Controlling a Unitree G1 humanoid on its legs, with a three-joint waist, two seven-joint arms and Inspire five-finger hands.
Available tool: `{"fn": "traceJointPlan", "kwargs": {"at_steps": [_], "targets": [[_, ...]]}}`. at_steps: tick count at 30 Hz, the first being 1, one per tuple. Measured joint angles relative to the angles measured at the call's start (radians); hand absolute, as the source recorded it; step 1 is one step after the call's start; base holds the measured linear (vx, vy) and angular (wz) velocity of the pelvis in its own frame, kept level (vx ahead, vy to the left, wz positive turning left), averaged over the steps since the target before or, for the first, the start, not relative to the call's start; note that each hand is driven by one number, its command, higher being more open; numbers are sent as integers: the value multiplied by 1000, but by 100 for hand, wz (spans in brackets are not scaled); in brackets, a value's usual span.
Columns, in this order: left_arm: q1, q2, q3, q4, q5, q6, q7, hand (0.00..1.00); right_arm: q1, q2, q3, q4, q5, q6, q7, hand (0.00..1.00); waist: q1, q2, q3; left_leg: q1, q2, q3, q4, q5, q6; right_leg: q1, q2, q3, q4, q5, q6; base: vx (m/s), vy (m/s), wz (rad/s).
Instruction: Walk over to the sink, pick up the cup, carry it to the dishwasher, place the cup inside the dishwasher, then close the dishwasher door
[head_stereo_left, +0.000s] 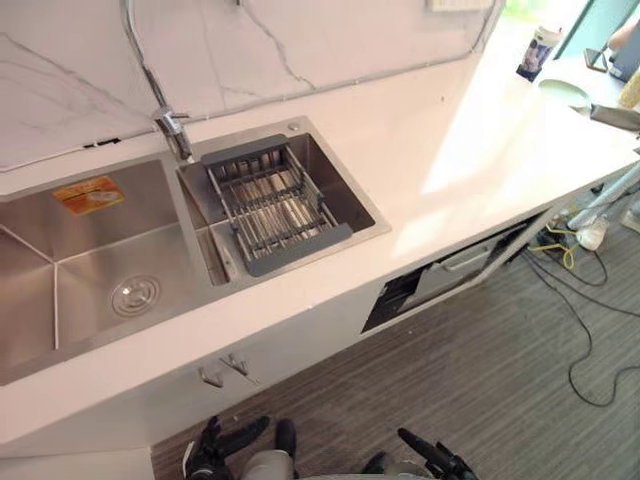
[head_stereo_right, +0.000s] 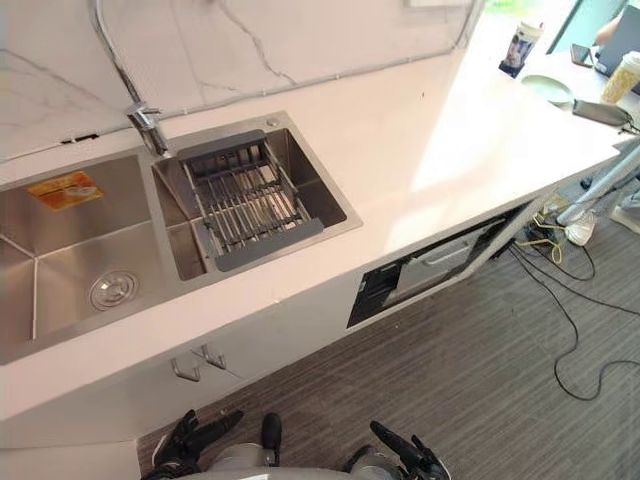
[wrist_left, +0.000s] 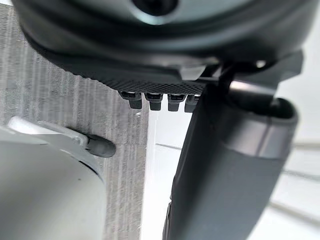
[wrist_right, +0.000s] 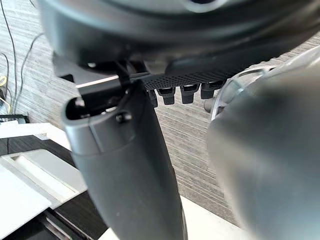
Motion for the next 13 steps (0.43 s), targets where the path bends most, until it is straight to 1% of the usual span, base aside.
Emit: {"fn": "traceJointPlan", "kwargs": {"at_steps": [1, 2, 3, 4, 5, 6, 7, 8, 9, 10, 11, 12, 13], "targets": [[1, 1, 1, 10, 0, 2, 2, 100, 2, -6, -18, 3, -2, 7, 1, 100, 0, -3, -5, 13, -12, -4, 0, -9, 11, 6, -27, 3, 43, -3, 2, 164, 162, 37], [0, 2, 1, 22, 0, 8, 5, 100, 0, -15, -29, 3, -2, 14, 6, 100, -3, 0, -8, 23, -23, -12, 0, -15, 19, -1, -50, 25, 89, 3, -10, 128, 109, 28], [3, 5, -1, 34, 3, 13, 7, 100, -1, -24, -31, 2, 1, 12, 27, 100, -15, 1, -12, 33, -31, -28, 2, -21, 29, -20, -69, 77, 150, 19, -65, 127, 128, 29], [6, 7, -1, 35, 11, 13, 7, 100, -2, -26, -32, 0, 1, 8, 40, 100, -19, 1, -15, 36, -31, -36, 2, -26, 36, -33, -73, 111, 181, 32, -93, 185, 154, 34], [9, 11, -8, 35, 33, 12, 9, 100, -3, -24, -37, -4, -2, -7, 69, 100, -22, 5, -24, 42, -31, -57, 4, -35, 50, -76, -73, 208, 250, 65, -145, 201, 135, 28], [9, 12, -15, 35, 42, 12, 13, 100, -2, -20, -40, -7, -2, -18, 82, 100, -25, 9, -23, 46, -27, -72, 7, -37, 58, -103, -62, 268, 282, 61, -145, 259, 97, 57], [5, 20, -27, 35, 38, 13, 31, 100, -4, -5, -48, -8, -1, -28, 113, 100, -43, 10, -25, 47, -12, -115, 11, -41, 66, -132, 11, 370, 311, 5, -106, 207, -3, 89], [-3, 22, -24, 35, 14, 22, 45, 100, 1, 15, -50, -4, 1, -36, 131, 100, -57, 12, -26, 48, 3, -162, 11, -40, 71, -151, 103, 443, 295, -55, -97, 190, -22, 100], [-8, 20, -19, 36, -4, 28, 52, 100, 2, 25, -50, 3, 0, -41, 137, 100, -62, 12, -26, 50, 8, -180, 11, -41, 72, -160, 142, 475, 272, -71, -97, 161, -33, 104], [-23, 16, 7, 52, -16, 40, 64, 100, 6, 46, -49, 14, 0, -50, 139, 100, -67, 12, -26, 59, 12, -212, 10, -38, 63, -176, 213, 523, 196, -84, -93, 169, -40, 83], [-28, 4, 35, 67, -18, 50, 72, 100, 7, 61, -47, 23, 0, -52, 140, 100, -67, 12, -27, 74, 9, -226, 9, -42, 59, -187, 248, 550, 118, -83, -91, 177, -48, 71], [-26, -2, 53, 69, -16, 51, 75, 100, 7, 64, -52, 25, 1, -52, 143, 100, -68, 12, -28, 81, 4, -231, 10, -45, 56, -198, 257, 567, 82, -81, -91, 188, -62, 51], [-23, -12, 83, 69, 2, 50, 77, 100, 9, 64, -53, 24, -10, -57, 143, 100, -68, 6, -32, 90, -10, -243, 10, -50, 47, -215, 259, 600, 29, -52, -102, 112, -40, 28]]}}
